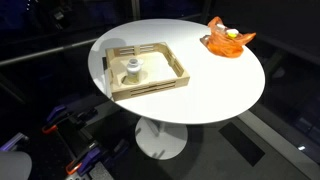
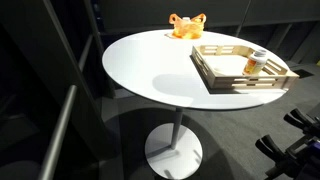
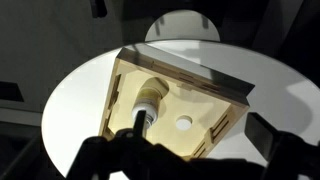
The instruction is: Pick up the white lid and twist it onto the white medicine bottle in the wooden tray
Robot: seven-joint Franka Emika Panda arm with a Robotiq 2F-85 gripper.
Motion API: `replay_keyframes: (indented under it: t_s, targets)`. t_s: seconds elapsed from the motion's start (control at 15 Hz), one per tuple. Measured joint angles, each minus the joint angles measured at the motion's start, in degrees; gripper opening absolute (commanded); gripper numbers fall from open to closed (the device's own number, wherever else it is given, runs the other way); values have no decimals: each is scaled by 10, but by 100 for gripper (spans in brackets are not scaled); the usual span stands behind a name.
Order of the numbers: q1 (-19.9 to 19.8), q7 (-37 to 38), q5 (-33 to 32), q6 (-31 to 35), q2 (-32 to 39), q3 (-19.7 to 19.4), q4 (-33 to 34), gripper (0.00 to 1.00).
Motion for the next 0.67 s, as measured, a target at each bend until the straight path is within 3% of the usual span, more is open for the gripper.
replay_keyframes:
  t_s: [0.67]
  targets:
    - [-2,0,0,1,20,-1,18,100]
